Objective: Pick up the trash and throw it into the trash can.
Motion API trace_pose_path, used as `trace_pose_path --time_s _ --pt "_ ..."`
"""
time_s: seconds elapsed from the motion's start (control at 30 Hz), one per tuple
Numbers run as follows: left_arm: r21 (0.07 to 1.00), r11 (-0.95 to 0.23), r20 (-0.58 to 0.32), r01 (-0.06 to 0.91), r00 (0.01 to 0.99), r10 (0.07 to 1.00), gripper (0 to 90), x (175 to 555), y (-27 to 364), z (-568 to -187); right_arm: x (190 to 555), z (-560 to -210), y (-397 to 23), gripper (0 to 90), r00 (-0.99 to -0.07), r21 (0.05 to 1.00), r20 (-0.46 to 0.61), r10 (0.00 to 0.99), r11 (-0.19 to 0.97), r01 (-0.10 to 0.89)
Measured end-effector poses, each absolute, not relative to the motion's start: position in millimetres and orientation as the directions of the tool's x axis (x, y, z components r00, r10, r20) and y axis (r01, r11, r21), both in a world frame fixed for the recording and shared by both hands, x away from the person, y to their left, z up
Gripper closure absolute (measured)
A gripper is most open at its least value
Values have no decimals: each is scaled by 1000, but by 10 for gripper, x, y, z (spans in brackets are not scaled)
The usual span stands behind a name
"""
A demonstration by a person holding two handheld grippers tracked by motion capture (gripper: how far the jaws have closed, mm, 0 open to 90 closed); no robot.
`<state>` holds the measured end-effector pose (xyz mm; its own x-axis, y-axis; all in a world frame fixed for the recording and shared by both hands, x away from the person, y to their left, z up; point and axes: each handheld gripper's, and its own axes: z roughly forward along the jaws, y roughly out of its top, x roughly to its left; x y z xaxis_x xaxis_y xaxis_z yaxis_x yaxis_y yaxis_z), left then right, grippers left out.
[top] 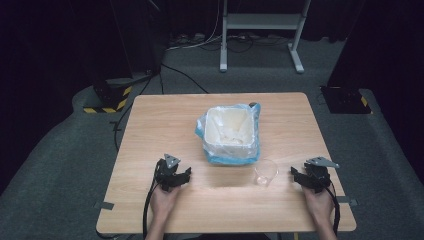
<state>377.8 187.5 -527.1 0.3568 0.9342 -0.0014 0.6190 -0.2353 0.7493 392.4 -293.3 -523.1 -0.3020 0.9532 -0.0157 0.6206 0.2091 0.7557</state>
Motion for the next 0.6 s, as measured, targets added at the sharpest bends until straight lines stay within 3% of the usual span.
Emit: trace_pose_path --time_s 0.6 --pt "749 -233 -4 620 357 934 325 3779 1874 -5271 3922 -5230 -2925 393 -289 754 -16 957 201 625"
